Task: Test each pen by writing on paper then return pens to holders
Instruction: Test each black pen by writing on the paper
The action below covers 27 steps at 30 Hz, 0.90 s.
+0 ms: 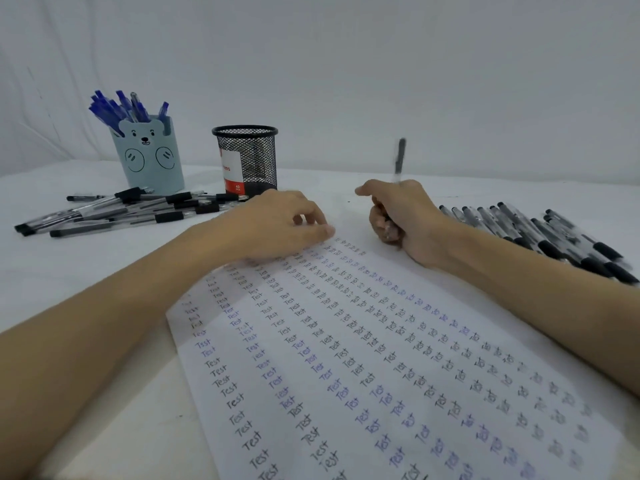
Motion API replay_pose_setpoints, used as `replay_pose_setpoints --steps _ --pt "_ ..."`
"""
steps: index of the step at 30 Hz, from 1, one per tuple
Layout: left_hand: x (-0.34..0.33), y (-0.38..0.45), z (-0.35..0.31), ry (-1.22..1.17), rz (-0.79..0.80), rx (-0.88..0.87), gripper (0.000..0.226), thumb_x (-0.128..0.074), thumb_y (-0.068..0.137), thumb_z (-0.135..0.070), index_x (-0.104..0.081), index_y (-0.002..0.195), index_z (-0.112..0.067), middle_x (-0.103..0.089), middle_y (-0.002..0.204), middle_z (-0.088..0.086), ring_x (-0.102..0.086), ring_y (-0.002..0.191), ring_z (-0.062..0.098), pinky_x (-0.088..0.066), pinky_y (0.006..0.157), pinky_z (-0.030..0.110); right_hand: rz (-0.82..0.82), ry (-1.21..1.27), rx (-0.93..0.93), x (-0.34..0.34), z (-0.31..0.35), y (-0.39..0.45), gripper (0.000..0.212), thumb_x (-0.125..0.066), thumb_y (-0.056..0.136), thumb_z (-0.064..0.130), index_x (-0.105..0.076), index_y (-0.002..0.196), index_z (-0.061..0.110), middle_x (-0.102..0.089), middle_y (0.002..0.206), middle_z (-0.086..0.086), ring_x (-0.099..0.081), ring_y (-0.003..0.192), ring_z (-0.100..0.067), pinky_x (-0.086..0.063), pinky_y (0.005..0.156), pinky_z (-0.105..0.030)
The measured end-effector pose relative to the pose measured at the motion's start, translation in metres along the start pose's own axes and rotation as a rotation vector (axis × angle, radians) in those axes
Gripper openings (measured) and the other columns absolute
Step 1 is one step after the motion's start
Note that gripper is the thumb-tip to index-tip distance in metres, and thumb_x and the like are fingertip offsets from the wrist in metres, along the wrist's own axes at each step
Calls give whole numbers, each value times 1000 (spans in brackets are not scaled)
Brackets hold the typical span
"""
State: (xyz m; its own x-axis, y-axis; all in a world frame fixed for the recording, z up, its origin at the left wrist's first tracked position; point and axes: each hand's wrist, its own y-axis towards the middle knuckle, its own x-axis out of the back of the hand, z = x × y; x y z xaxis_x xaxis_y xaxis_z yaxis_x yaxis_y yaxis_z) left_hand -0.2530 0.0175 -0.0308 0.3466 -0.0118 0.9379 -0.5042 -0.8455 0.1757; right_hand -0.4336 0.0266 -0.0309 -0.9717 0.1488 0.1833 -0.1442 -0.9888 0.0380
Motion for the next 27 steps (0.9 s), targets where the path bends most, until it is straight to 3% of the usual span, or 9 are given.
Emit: replay_pose_setpoints --steps 3,6,10,15,21,24,27 --pt "14 -9 -9 25 156 79 74 -39 59 -79 -52 123 -43 -52 123 -19 -47 117 4 -35 97 25 14 139 -63 7 0 3 23 -46 98 32 -41 92 11 -35 33 2 -23 31 -14 -21 38 -16" --pt "14 -13 -15 70 259 99 76 -47 54 -78 -43 126 -52 -39 140 -16 -37 129 10 -29 105 31 67 268 -129 12 0 3 32 -37 101 40 -43 89 11 -38 35 0 -26 28 -13 -24 36 -13" --pt "9 -12 -13 21 244 69 72 -48 60 -74 -41 129 -54 -21 145 -19 -20 136 8 -19 110 33 139 416 -186 18 2 1 27 -38 100 27 -50 82 10 -41 43 0 -36 33 -13 -29 37 -14" --pt "2 -4 -7 72 167 19 51 -48 82 -61 -44 131 -46 -36 133 -11 -35 119 8 -23 90 22 180 548 -193 23 0 6 35 -36 95 29 -57 81 4 -22 44 5 -22 31 -9 -20 37 -14" --pt "-7 -3 -3 15 125 -60 52 -44 87 -56 -46 135 -36 -39 144 -11 -34 131 8 -21 101 18 175 475 -181 23 -2 8 30 -48 95 31 -57 80 7 -23 43 6 -22 32 -8 -21 36 -15" --pt "-11 -2 -3 4 123 -47 61 -38 81 -65 -44 135 -38 -38 144 -11 -31 133 10 -22 111 29 152 402 -167 25 6 5 28 -48 95 28 -62 87 5 -29 45 4 -31 34 -11 -29 38 -16" --pt "-15 -2 -2 9 91 -38 58 -36 82 -65 -44 135 -41 -38 141 -14 -28 132 11 -25 112 40 89 186 -56 38 23 3 23 -45 94 15 -60 95 -2 -44 50 -4 -46 40 -16 -39 44 -19"
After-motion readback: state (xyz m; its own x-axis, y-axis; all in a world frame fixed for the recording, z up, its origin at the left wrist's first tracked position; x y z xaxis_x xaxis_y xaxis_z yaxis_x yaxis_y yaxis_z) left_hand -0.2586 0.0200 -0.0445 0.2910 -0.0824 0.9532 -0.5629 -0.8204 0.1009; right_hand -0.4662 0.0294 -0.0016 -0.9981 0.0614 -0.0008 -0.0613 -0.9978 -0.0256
